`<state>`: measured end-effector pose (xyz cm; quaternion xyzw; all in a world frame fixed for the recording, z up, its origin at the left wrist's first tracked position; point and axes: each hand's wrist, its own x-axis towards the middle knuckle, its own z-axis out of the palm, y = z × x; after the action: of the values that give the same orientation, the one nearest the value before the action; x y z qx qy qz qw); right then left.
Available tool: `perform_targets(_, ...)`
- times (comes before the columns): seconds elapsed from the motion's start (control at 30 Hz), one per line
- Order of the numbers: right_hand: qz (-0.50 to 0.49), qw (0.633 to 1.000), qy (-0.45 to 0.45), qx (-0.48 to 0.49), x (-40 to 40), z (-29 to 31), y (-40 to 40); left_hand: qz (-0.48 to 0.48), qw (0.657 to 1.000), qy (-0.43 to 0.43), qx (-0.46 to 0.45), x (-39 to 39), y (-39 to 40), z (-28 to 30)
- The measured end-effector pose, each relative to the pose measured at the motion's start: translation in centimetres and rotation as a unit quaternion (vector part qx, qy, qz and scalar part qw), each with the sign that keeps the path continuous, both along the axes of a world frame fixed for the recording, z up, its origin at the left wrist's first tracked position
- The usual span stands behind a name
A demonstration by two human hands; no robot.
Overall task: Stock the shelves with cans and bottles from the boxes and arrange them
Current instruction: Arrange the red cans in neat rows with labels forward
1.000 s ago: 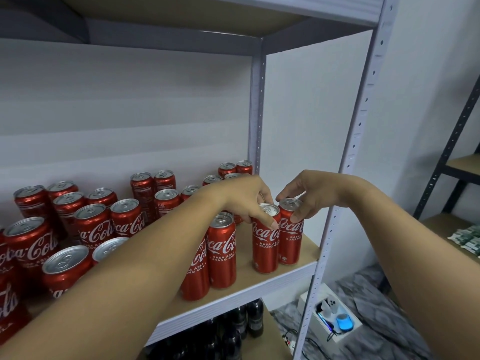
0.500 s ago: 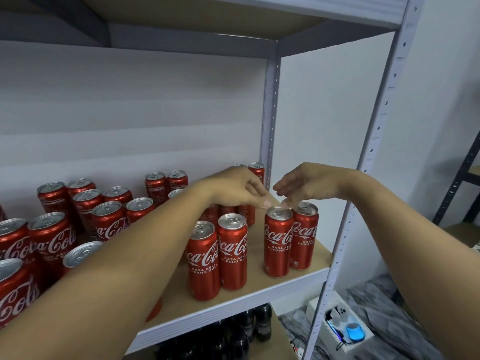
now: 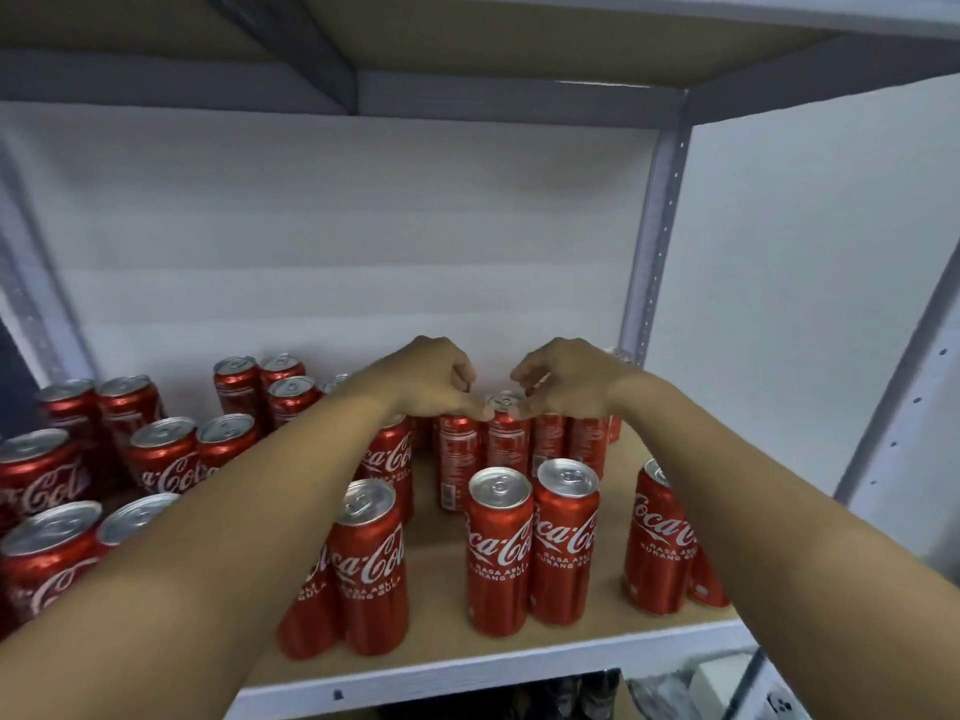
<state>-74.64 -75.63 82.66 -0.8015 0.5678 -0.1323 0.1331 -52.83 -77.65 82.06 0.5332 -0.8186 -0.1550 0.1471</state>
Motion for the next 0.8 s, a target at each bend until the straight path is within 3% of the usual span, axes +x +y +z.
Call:
perform_targets(0.23,0.010,0.999,0.048,-0.002,1.9,-1.4,-1.8,0.002,1.000,-0.018,-0.023,0.0,0.1,-0.1)
perform_targets(0.53,0.043,0.998,0.024,0.046,1.4,-0.5,-2.3,-0.023,0.999,0.000,0.028,1.0,-0.9,0.1)
perform_targets(0.7,0.018,0.999,0.036,0.011,1.9,-0.8,-2.5,0.017,0.999,-0.026,-0.017,0.4,-0.9,0.3)
perform_targets(0.8,0.035,0.998,0.039,0.028,1.9,-0.5,-2.5,0.004,1.000,-0.028,0.003,0.2,-0.9,0.8)
